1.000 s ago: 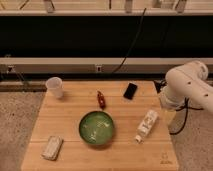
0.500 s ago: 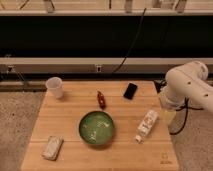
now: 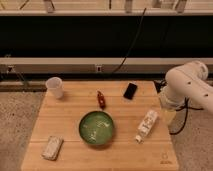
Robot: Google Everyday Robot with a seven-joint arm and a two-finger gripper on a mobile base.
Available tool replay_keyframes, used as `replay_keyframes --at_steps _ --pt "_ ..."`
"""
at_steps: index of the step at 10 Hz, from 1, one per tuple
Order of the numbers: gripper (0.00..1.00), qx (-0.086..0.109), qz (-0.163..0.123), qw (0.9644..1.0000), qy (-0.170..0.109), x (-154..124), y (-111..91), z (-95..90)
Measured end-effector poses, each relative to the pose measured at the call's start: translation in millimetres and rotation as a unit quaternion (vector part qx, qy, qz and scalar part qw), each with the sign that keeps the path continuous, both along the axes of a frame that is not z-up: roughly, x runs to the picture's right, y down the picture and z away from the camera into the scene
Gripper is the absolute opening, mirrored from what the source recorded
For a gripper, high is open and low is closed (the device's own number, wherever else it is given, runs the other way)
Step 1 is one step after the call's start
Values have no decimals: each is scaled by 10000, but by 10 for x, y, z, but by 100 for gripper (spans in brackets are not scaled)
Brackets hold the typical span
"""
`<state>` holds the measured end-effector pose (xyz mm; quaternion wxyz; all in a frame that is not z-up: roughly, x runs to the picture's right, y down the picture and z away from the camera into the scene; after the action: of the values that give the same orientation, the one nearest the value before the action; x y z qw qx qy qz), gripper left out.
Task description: Push the ceramic bowl across the table
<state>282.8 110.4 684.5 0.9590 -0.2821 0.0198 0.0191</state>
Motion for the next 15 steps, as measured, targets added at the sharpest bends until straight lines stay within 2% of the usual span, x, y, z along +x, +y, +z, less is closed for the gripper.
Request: replay_keyframes --at_steps 3,7,9,12,15 --pt "80 6 -133 9998 -115 -271 90 82" --pt "80 -6 -302 9994 -183 -340 165 142" --pt "80 -21 -420 9988 -253 -582 248 279" --pt "80 -62 -531 9981 -296 -654 317 348" --pt "80 -87 -594 9976 -337 -789 441 512"
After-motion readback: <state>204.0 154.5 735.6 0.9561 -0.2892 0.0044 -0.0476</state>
